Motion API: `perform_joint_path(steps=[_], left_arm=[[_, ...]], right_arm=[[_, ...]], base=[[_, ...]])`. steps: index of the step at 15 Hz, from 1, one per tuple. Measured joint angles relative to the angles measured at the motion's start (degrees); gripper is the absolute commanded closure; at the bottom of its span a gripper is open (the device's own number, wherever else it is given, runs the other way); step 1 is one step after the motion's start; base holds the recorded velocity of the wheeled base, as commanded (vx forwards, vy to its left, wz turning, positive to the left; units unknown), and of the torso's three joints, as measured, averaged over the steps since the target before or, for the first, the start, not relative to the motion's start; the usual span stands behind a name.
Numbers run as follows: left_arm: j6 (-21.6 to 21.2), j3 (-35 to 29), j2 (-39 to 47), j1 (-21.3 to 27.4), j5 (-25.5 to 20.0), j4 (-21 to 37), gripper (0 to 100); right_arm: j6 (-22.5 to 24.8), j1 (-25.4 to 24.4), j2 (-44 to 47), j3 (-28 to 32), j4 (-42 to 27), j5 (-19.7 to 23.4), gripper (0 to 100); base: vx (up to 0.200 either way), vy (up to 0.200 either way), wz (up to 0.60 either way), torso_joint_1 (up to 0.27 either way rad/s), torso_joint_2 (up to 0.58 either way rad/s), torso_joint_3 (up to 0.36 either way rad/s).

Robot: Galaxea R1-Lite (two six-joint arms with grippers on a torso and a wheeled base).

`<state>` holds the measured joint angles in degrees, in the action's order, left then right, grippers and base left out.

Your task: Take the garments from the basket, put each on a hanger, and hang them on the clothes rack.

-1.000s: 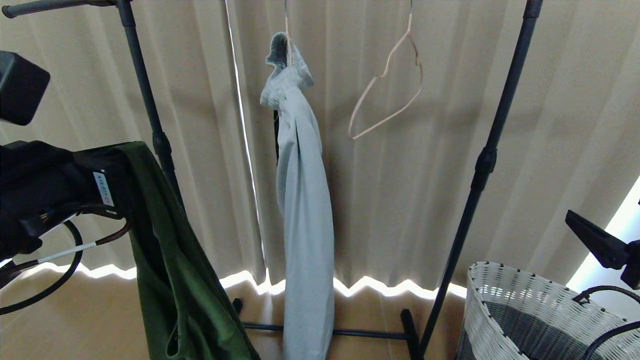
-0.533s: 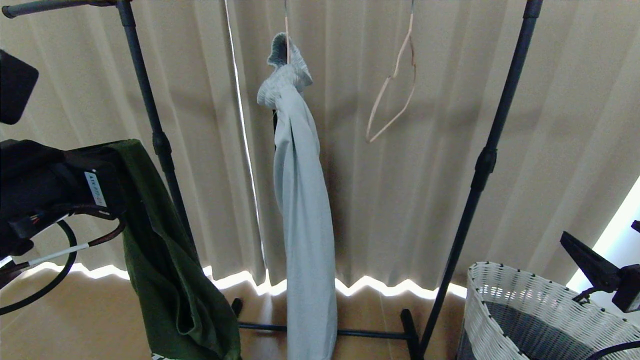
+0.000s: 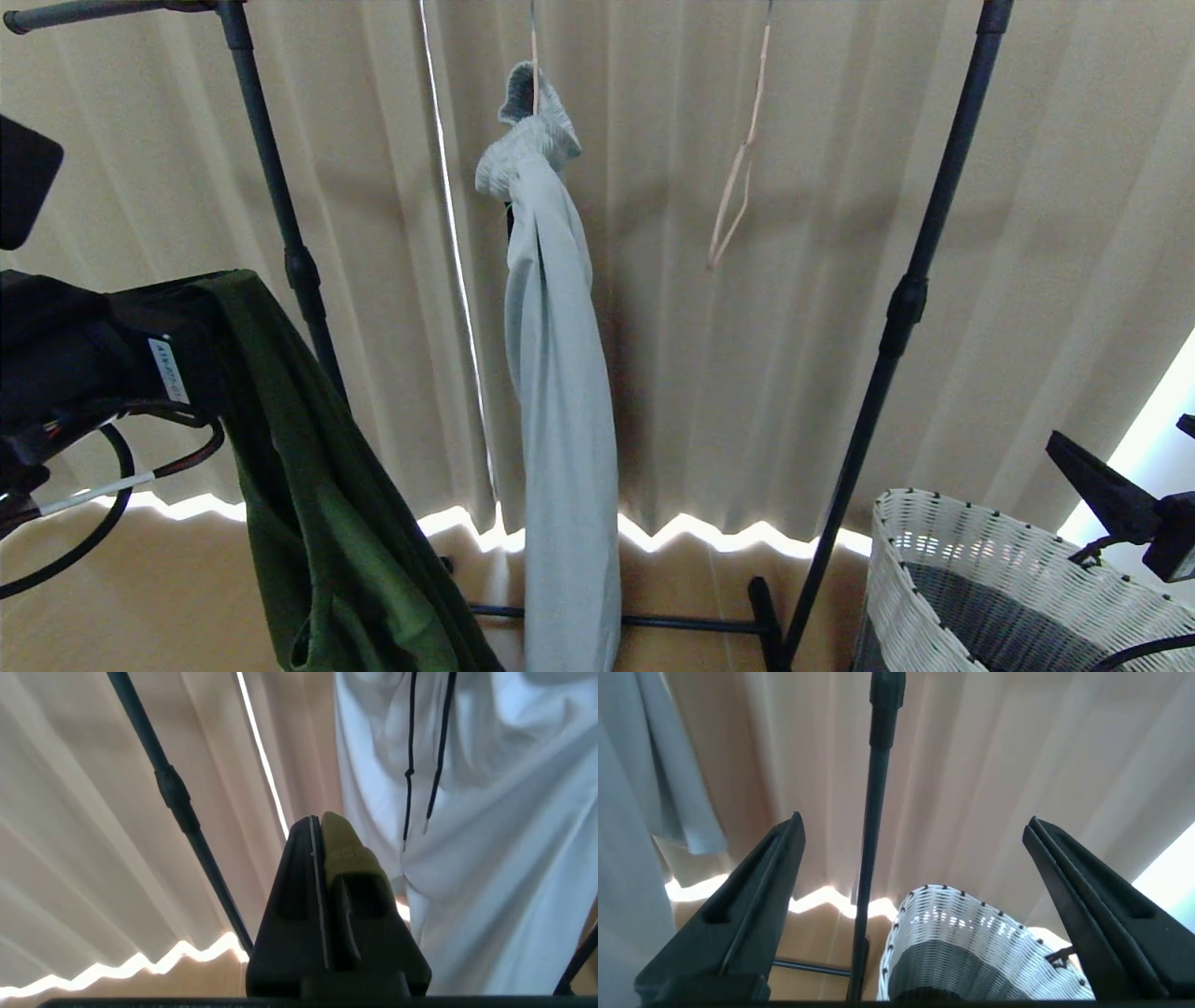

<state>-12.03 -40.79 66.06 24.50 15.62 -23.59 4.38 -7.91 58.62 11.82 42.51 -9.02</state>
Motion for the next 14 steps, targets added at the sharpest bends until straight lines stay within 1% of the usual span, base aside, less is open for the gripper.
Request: perform_joint_path(steps=[4, 8, 11, 14], left_arm=[[0.0, 0.06, -0.18, 0.02, 0.0, -0.05, 100], [0.0, 0.11, -0.16, 0.02, 0.0, 0.05, 100], [-0.09, 0.06, -0.13, 0.02, 0.0, -0.16, 100], [-0.11, 0.11, -0.02, -0.02, 0.04, -0.06, 100]], right_arm=[[-0.02, 0.12, -0.06, -0.15, 0.0, 0.22, 0], [-0.02, 0.12, -0.06, -0.22, -0.06, 1.45, 0], [-0.11, 0.17, -0.09, -0.22, 0.02, 1.45, 0], [-0.11, 0.21, -0.26, -0.17, 0.0, 1.45, 0]], base=[[0.0, 0.0, 0.0, 0.0, 0.0, 0.0], [0.0, 0.0, 0.0, 0.007, -0.03, -0.024], [0.0, 0.0, 0.0, 0.041, -0.23, -0.242], [0.0, 0.0, 0.0, 0.173, -0.49, -0.302]])
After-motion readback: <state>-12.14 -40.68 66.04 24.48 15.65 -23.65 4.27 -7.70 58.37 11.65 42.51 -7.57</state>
